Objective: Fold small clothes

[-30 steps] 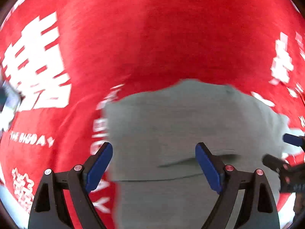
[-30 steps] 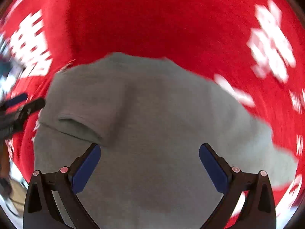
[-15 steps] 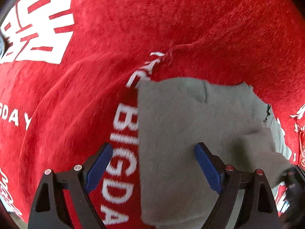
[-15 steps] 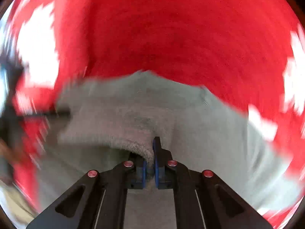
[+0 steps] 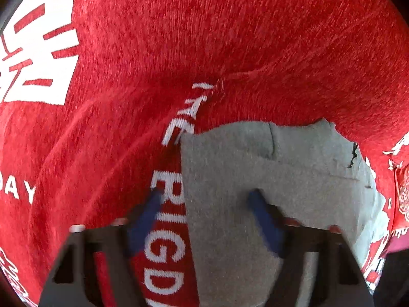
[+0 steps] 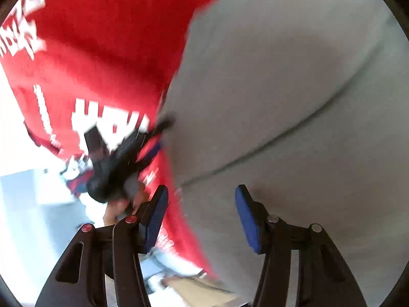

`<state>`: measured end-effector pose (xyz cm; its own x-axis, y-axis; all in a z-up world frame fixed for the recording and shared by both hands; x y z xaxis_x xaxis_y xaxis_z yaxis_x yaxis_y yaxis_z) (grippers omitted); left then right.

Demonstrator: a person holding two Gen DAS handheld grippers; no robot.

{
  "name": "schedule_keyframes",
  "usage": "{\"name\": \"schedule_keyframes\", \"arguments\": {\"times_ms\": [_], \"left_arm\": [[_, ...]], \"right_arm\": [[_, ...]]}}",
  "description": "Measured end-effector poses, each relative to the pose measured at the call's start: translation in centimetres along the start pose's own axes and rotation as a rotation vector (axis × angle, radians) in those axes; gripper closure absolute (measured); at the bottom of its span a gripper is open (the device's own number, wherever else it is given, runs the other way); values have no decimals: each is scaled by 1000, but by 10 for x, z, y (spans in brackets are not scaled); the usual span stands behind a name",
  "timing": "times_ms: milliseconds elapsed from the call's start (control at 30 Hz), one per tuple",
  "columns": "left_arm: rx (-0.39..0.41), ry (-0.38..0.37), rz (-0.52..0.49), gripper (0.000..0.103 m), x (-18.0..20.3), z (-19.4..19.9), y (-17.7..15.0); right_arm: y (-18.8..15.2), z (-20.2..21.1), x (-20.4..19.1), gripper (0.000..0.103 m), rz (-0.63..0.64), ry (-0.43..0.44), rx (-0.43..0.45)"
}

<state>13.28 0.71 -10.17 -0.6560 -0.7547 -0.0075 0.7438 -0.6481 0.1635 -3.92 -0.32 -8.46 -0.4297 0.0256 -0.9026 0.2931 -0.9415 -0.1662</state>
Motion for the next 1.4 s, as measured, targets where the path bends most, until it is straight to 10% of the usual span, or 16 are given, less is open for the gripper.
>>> {"name": "schedule_keyframes", "arguments": {"times_ms": [67,200,267,300,667,800,867,1033,1167,1200,1233,1400], "left_arm": [[-14,-47,4,76,-2,6,10],[-32,-99,17,84,-11,7,16],[-23,-103,-8,89,-11,10,17],[-19,-104,-17,89,-15,10,21],[-3,-40,-101,94,-43,-3,33],[18,-21,-82,93,-51,8,33],[48,-7,-78,93,-57,21,33],[128,43,-82,93,-56,47,27],[112,110,-90,93,-46,37,9],[98,113,-84,93,-46,34,5],[89,118,-77,93,-46,31,2],[97,165,-62,93,-40,22,-3]], "right_arm": [[-1,-34,-2,44,-16,33,1],[11,-63,0,45,-59,29,44],[17,-63,5,69,-102,41,63],[11,-63,5,97,-124,54,60],[0,-80,14,95,-144,45,11],[-1,-27,0,49,-27,-32,-14],[14,33,-1,45,72,-137,72],[56,164,35,45,22,-333,340],[84,212,57,48,-94,-297,453],[89,219,59,59,-99,-299,461],[94,222,57,92,-84,-326,459],[92,238,58,96,21,-472,387]]}}
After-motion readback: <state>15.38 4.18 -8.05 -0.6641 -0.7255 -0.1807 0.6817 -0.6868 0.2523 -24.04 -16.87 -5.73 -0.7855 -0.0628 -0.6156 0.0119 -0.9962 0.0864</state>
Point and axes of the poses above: each gripper's, at about its wrist camera, not at the fingertips, and z roughly against the way its jaws point, x to its right, y to its top, the point moved 8 cm from there along -z, roughly the way its jaws point, and after that the axes turned 15 degrees about y, right-handed, at the moved point
